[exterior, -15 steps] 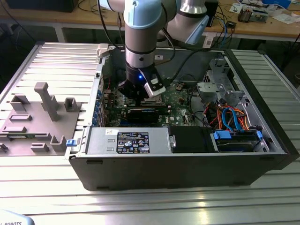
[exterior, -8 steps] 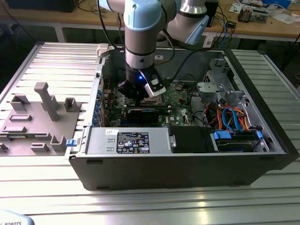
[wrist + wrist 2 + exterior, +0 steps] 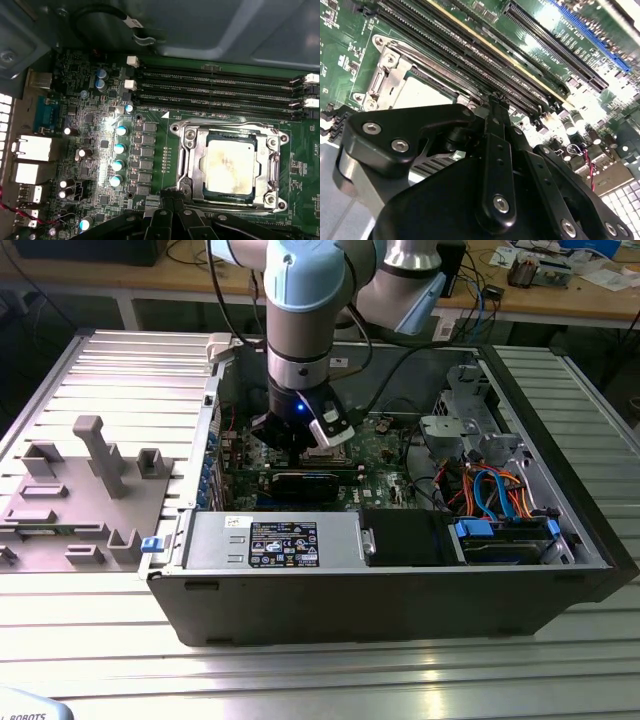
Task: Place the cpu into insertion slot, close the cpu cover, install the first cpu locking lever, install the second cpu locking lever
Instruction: 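Install the second cpu locking lever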
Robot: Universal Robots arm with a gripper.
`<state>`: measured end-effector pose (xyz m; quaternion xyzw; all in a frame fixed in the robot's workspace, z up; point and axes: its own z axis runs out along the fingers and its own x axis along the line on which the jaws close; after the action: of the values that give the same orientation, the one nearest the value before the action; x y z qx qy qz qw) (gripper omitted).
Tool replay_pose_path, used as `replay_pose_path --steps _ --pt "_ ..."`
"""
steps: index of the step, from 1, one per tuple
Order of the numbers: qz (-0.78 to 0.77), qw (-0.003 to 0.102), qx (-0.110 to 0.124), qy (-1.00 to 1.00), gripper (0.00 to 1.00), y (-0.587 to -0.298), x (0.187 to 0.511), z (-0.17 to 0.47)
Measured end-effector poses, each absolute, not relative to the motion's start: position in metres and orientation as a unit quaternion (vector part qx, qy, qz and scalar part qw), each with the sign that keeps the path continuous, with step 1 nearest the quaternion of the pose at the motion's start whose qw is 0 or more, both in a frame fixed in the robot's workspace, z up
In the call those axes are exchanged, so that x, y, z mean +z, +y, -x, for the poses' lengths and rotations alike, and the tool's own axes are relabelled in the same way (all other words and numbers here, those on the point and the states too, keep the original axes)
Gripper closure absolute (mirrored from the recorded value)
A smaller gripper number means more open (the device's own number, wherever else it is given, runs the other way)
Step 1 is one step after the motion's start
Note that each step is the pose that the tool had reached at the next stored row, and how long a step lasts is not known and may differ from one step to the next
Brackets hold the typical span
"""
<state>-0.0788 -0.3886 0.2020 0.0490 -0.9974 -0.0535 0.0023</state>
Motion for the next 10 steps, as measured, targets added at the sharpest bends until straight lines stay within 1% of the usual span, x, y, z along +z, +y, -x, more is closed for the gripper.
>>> replay_pose_path --steps 4,8,10 --pt "-0.049 0.002 -0.05 -0.997 0.89 -0.389 0.201 0.079" --pt "-0.049 0.002 -0.05 -0.998 0.89 -0.388 0.212 0.076" --pt "-0.049 0.007 -0.048 -0.998 0.89 -0.383 0.212 0.064"
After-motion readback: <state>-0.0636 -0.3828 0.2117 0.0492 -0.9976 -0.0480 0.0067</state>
